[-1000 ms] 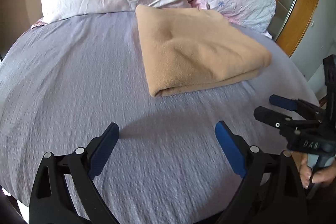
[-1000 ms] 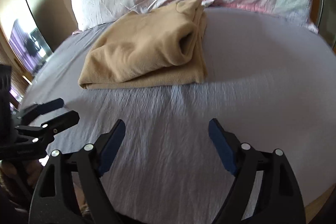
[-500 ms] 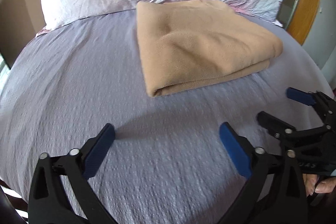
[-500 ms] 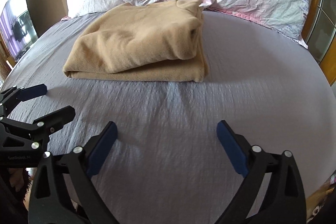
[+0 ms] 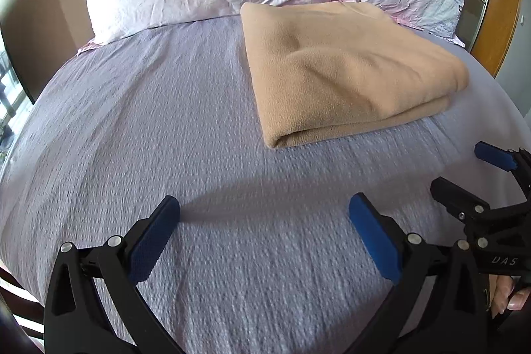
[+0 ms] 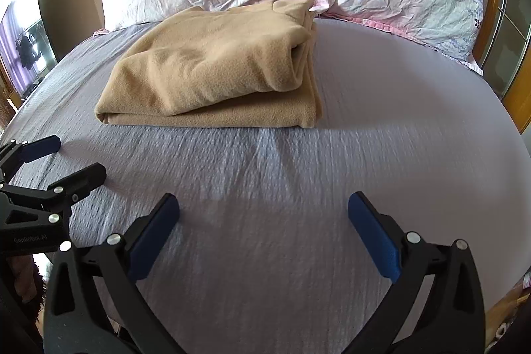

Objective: Fold small clothes

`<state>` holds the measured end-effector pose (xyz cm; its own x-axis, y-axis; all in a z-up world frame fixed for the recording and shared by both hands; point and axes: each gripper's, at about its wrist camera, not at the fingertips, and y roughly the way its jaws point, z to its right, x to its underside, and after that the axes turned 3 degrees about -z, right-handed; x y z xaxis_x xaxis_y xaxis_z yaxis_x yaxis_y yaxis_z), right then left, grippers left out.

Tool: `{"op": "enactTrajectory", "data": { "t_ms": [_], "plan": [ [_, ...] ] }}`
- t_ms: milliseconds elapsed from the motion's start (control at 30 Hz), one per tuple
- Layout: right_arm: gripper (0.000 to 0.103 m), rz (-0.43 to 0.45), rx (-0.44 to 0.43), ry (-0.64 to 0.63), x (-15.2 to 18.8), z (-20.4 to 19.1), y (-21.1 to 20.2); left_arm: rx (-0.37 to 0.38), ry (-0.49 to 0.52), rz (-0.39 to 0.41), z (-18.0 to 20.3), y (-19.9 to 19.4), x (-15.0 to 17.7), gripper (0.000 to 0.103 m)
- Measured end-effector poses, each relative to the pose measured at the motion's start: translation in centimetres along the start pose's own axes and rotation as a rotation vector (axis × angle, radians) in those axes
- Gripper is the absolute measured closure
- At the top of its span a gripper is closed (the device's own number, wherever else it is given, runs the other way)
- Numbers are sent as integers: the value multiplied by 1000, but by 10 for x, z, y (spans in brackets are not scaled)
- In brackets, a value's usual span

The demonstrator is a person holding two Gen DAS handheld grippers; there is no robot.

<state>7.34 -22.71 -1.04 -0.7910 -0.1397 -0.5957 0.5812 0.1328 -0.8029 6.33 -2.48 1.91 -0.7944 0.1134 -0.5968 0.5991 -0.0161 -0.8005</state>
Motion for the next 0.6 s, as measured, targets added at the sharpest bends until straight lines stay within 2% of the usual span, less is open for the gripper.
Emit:
{"op": "enactTrajectory", "data": {
  "t_ms": [600],
  "plan": [
    [2,1,2,1,0,-1,0,3,6,8,0,0,-2,1]
  ]
}}
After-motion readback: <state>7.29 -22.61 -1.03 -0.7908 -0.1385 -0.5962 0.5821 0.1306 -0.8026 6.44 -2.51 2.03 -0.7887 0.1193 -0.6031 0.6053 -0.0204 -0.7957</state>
